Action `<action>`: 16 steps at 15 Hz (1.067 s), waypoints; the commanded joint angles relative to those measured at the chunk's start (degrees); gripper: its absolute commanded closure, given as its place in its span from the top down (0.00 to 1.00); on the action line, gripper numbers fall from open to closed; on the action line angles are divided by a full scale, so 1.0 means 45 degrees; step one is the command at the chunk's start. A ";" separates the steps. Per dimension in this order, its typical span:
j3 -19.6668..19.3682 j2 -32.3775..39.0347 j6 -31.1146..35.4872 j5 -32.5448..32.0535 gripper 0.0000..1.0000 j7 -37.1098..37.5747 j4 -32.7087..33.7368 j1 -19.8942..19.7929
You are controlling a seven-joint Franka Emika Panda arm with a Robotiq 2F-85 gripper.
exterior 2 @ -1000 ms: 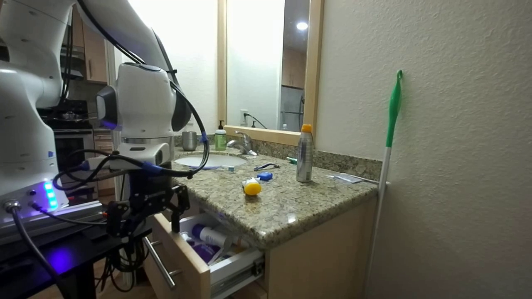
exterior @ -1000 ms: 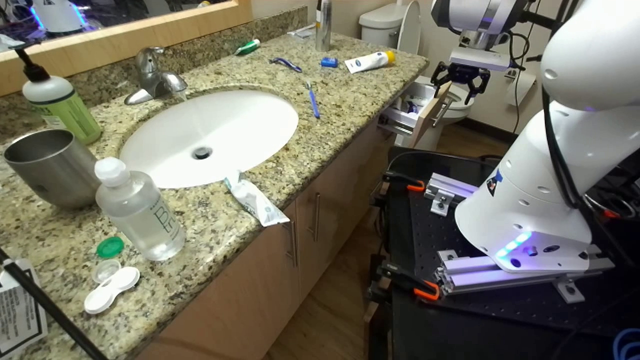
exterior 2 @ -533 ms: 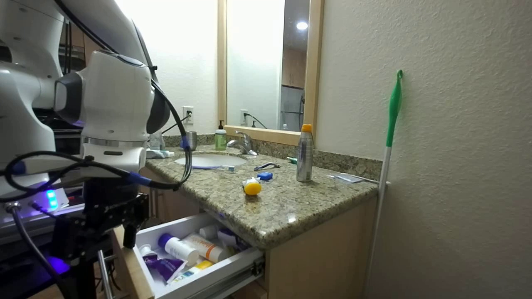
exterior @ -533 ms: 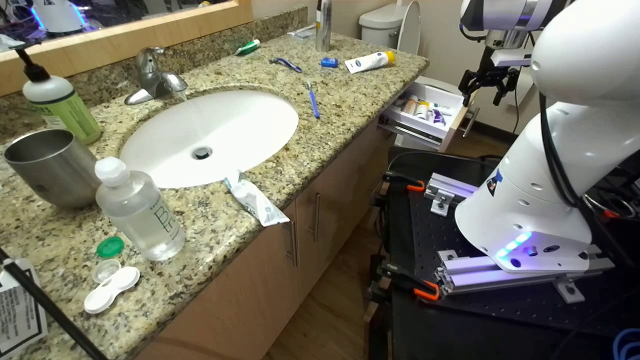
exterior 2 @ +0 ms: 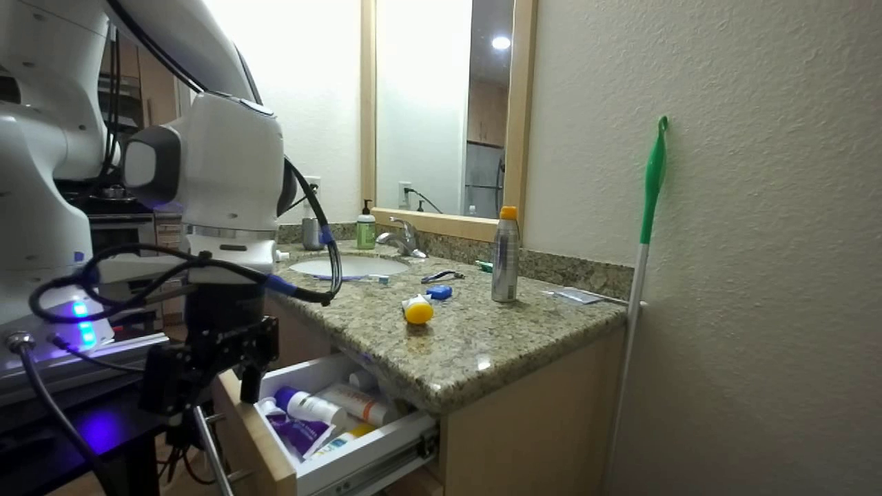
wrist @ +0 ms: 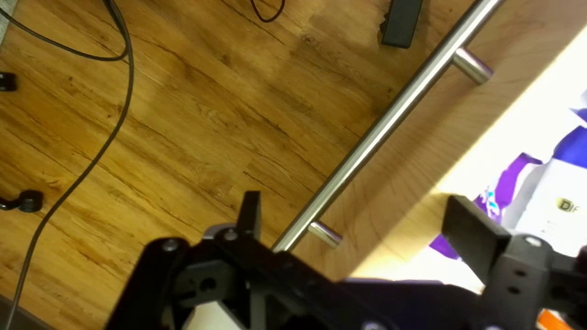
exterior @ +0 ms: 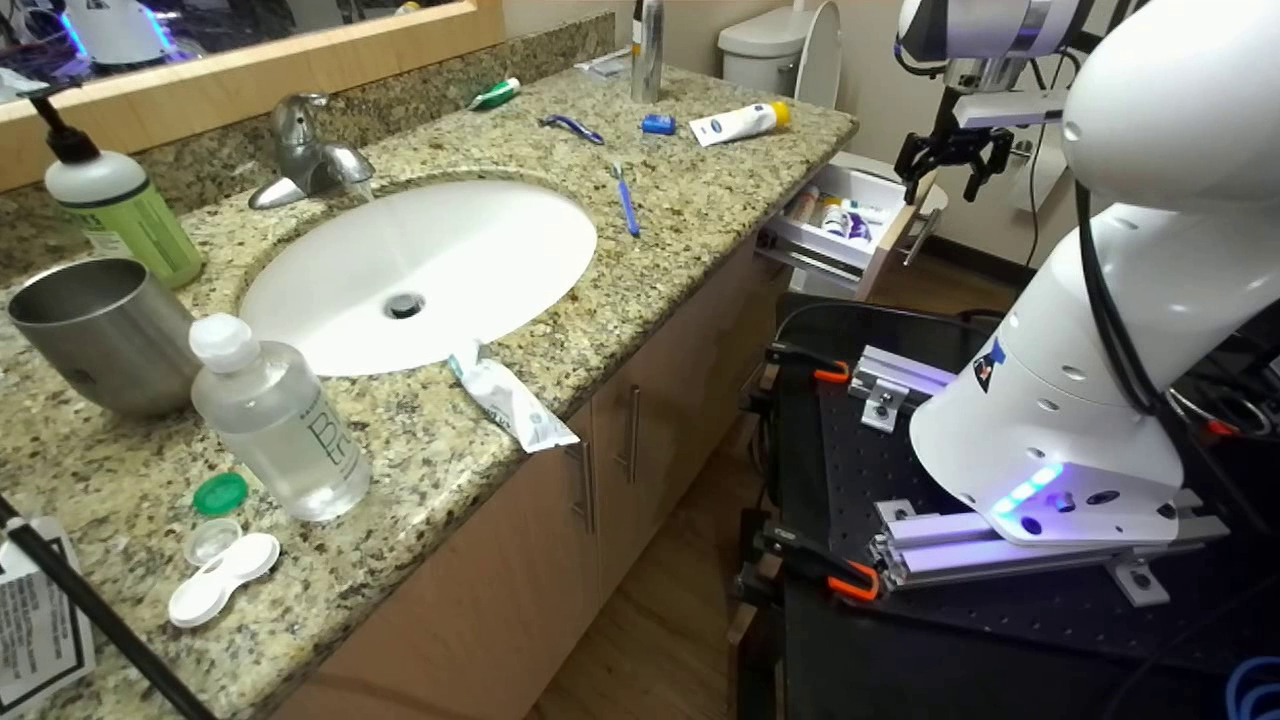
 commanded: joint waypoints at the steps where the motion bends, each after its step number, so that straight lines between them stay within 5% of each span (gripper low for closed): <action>1: 0.0974 0.1438 0.1494 0.0920 1.00 0.1218 0.0335 0.0011; 5: 0.1942 0.1205 0.2330 0.2266 1.00 0.1147 0.0226 -0.0372; 9: 0.2919 -0.0726 0.2547 0.3418 1.00 -0.1368 -0.1056 -0.2054; 10: 0.2516 -0.0016 0.2149 0.2839 1.00 0.0034 -0.0267 -0.1103; 16: 0.2718 -0.0584 0.1896 0.2922 1.00 -0.0310 -0.0498 -0.1499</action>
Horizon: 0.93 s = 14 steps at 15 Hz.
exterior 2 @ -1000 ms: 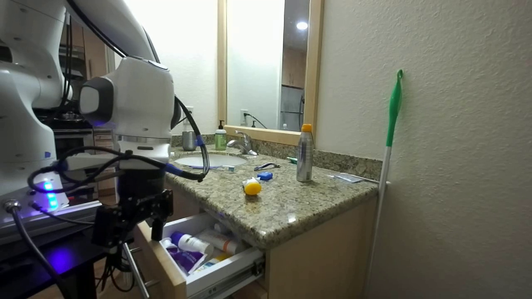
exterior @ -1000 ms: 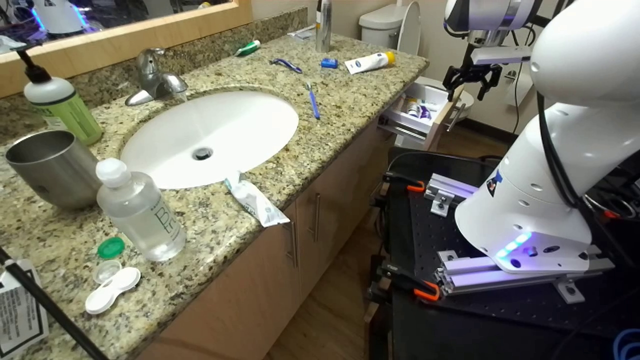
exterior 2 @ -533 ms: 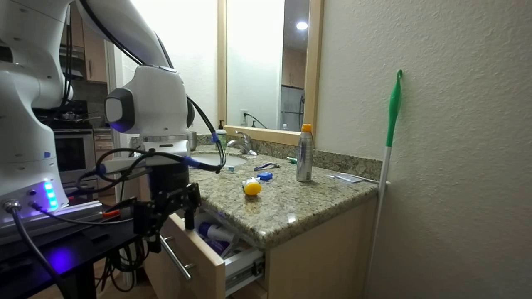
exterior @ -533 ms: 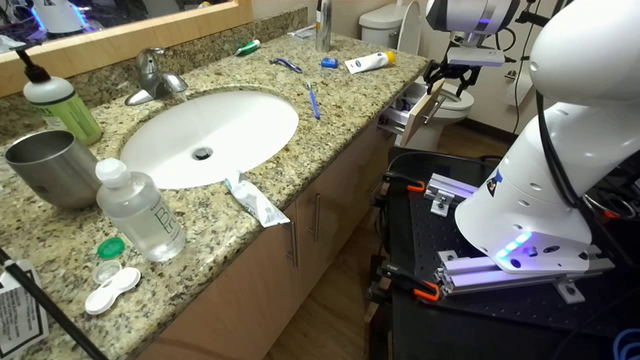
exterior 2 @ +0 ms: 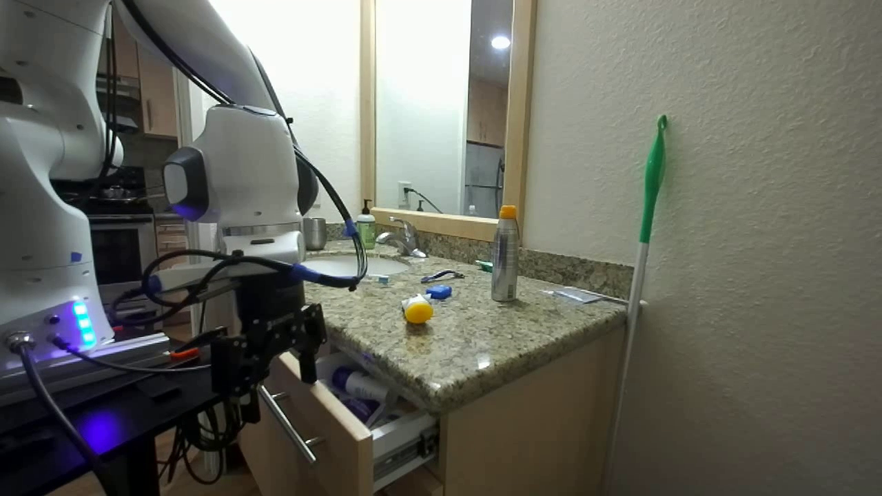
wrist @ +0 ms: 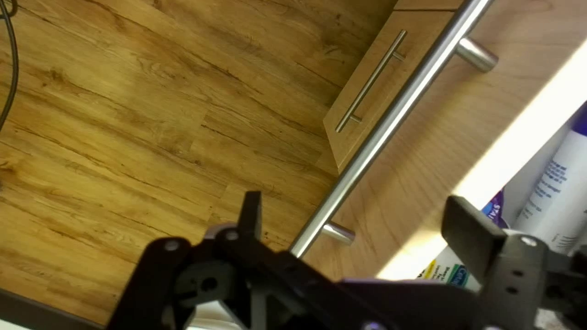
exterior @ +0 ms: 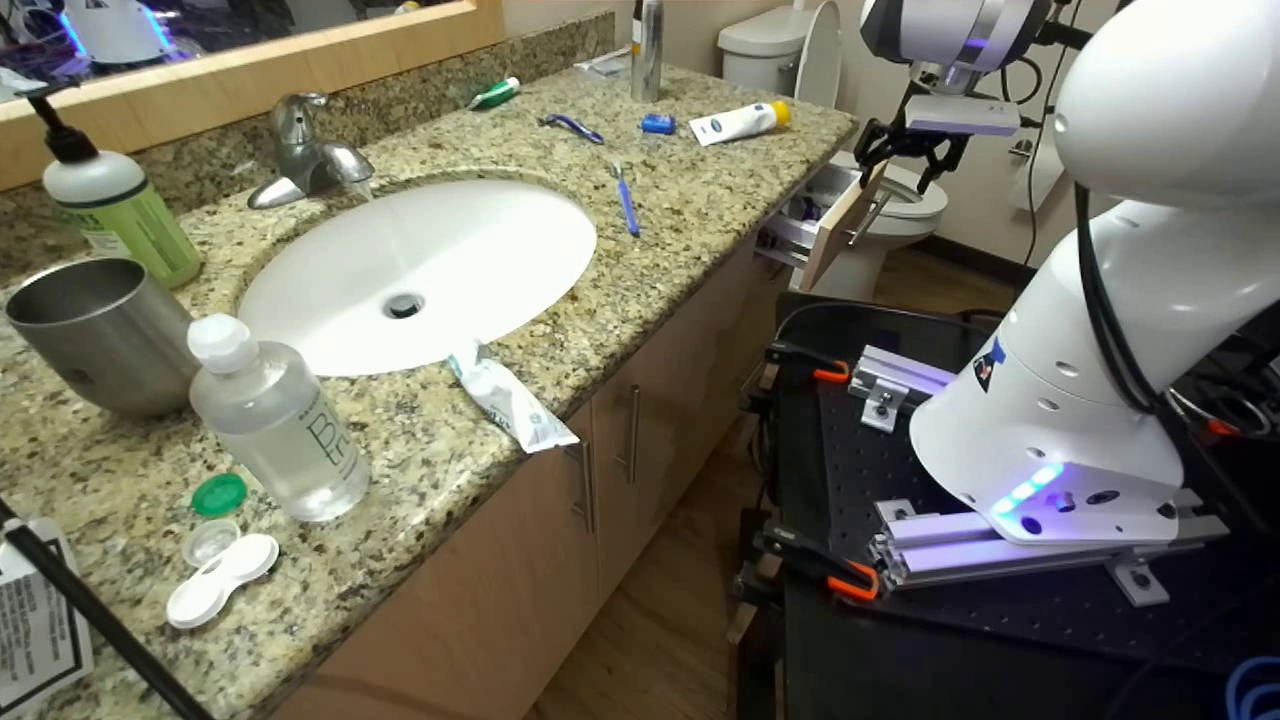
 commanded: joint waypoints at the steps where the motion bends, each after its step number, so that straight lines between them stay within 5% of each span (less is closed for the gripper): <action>1: 0.0602 -0.1146 -0.0271 0.0426 1.00 -0.0906 -0.0531 -0.0976; 4: 0.0528 -0.1722 -0.0627 0.0388 1.00 -0.1833 -0.0777 -0.1403; 9: -0.0949 -0.0819 -0.2092 -0.2741 1.00 -0.0677 -0.0145 -0.0328; 14: -0.0717 -0.0660 -0.1358 -0.2166 1.00 -0.0306 -0.0142 -0.0320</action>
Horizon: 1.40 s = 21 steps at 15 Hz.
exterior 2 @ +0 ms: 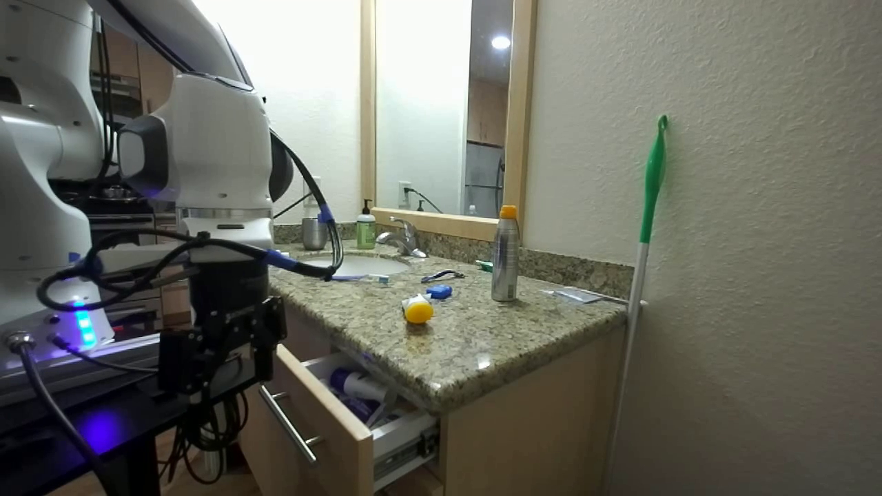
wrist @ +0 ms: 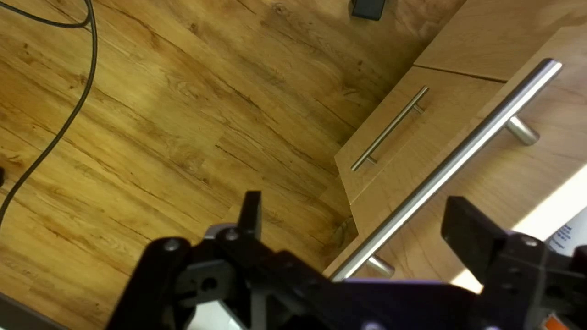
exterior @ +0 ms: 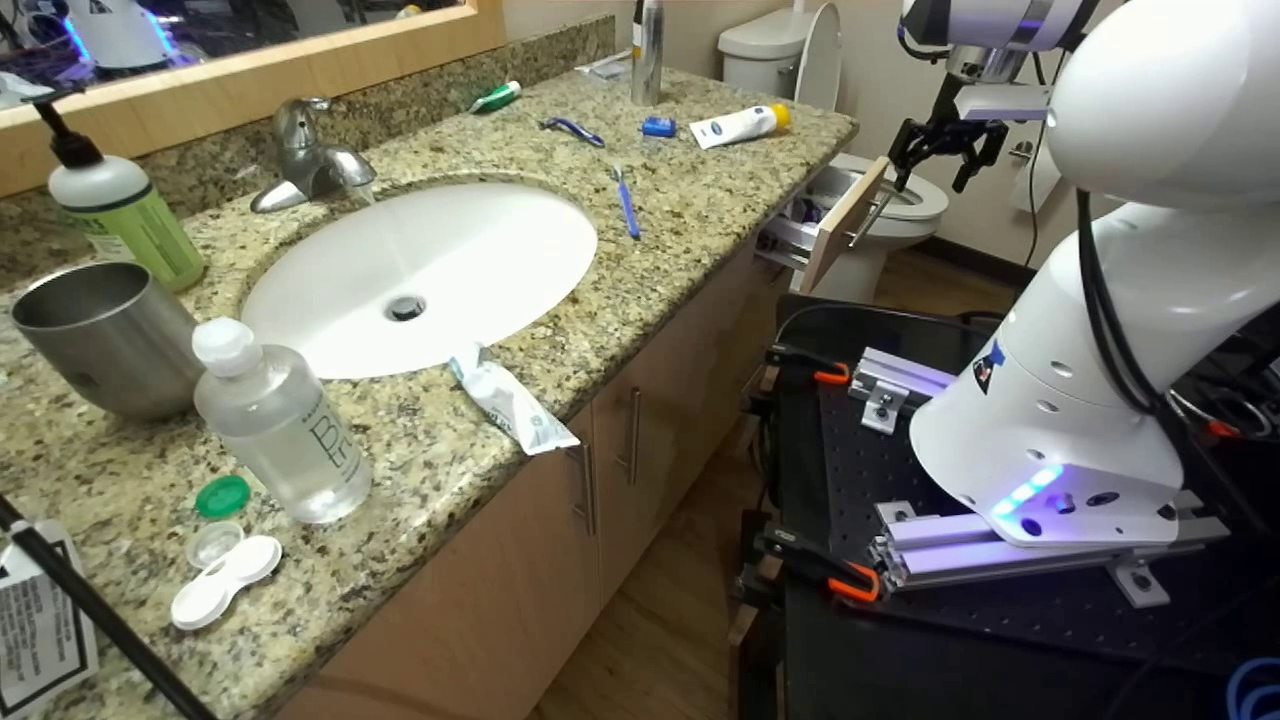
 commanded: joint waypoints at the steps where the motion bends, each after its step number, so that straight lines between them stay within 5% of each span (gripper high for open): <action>1: 0.0111 0.0830 0.0415 0.0057 1.00 0.1262 0.0416 0.0665; 8: -0.0106 0.3088 0.0124 -0.0022 1.00 0.4383 0.1862 0.3124; 13: 0.0799 0.2946 0.2159 0.1570 1.00 0.3616 0.0992 0.2330; 16: 0.2037 0.1387 0.4431 0.1854 1.00 0.1422 -0.0779 0.0432; 19: 0.4539 -0.0679 0.6105 0.3075 1.00 -0.1115 -0.2499 -0.2406; 21: 0.6450 -0.1978 0.5935 0.3494 1.00 -0.1996 -0.2743 -0.4291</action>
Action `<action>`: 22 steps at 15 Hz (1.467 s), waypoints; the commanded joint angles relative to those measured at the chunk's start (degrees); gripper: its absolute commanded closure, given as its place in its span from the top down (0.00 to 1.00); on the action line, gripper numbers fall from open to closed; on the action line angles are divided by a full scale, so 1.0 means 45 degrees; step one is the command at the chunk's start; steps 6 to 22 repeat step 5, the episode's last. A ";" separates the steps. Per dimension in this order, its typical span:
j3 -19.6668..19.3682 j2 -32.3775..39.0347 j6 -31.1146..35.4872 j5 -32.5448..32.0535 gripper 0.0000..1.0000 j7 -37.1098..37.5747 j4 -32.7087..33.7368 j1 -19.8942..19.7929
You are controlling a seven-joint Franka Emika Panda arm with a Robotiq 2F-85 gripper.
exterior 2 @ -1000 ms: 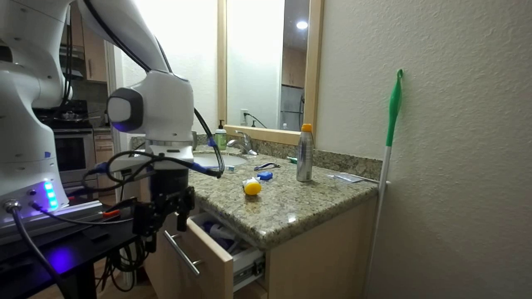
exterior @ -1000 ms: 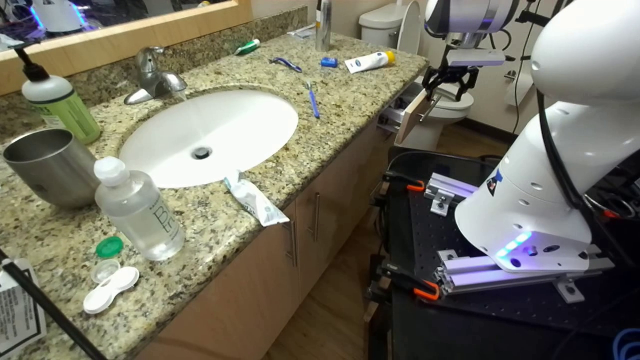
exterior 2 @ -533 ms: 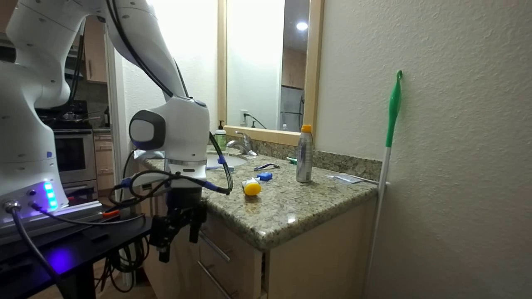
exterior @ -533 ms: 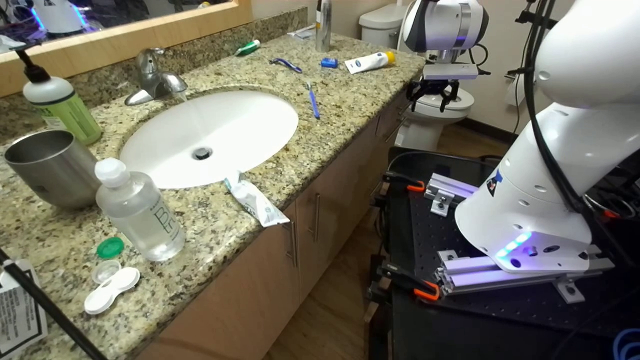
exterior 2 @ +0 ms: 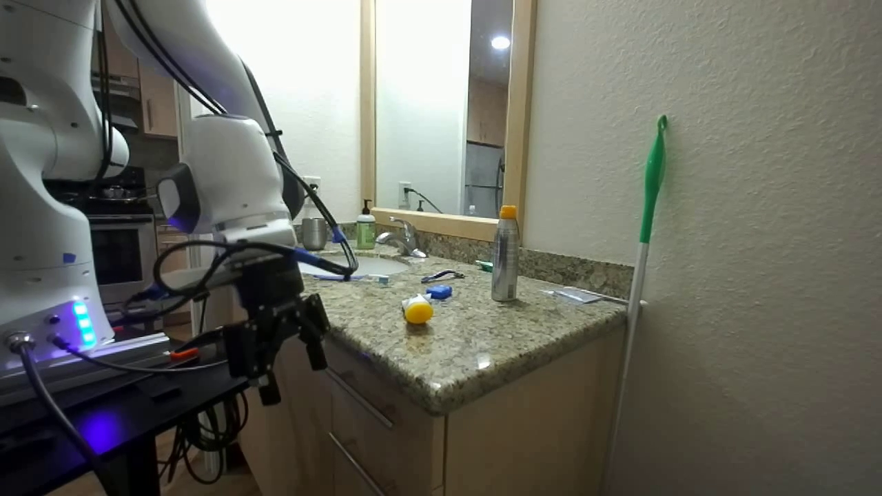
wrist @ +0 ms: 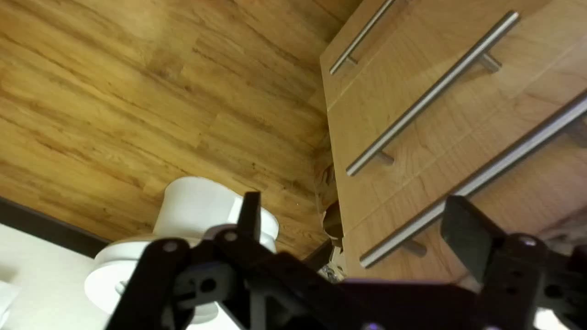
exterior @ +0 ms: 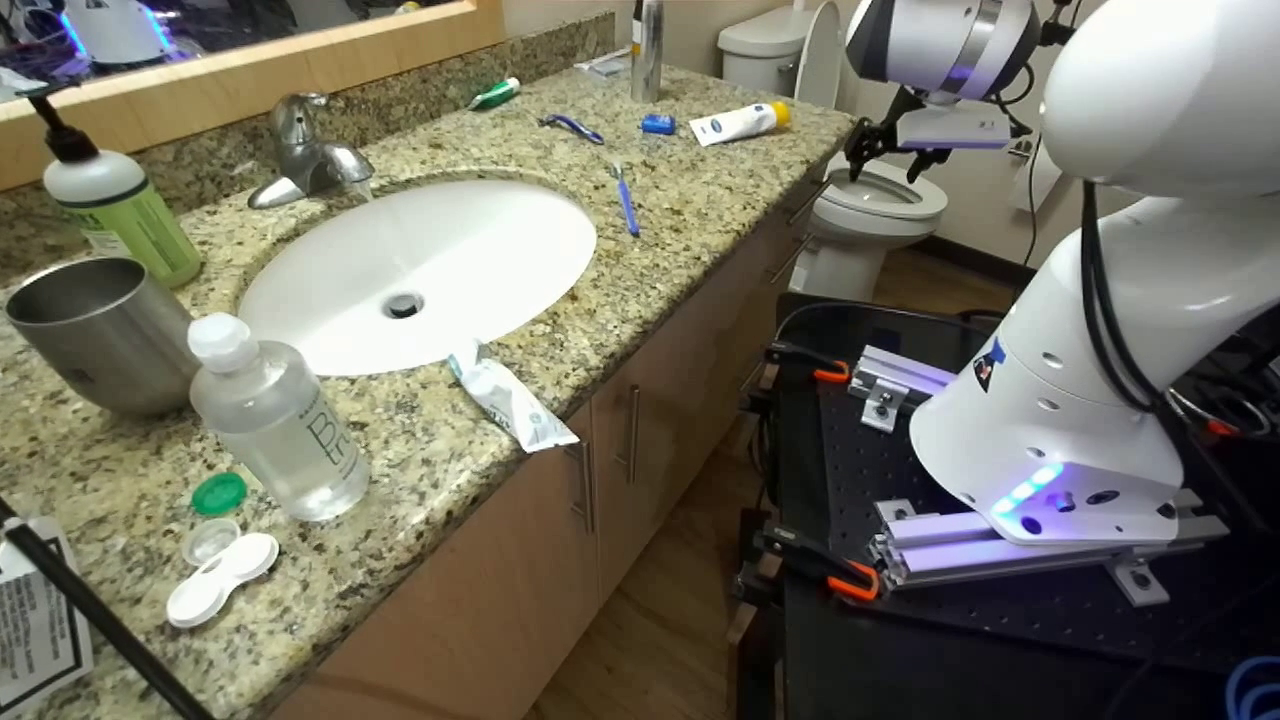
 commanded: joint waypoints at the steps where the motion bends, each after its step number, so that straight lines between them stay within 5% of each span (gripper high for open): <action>1: 0.3404 -0.3165 -0.0390 0.0653 1.00 -0.1681 -0.1248 -0.3361; 2: 0.4344 -0.3823 -0.0986 0.1410 1.00 -0.2183 -0.1053 -0.3772; 3: 0.2709 -0.1923 -0.0135 0.0588 1.00 -0.1275 -0.0307 -0.2562; 5: 0.3774 -0.2966 -0.0689 0.1103 1.00 -0.1702 -0.0319 -0.3219; 22: 0.3774 -0.2966 -0.0689 0.1103 1.00 -0.1702 -0.0319 -0.3219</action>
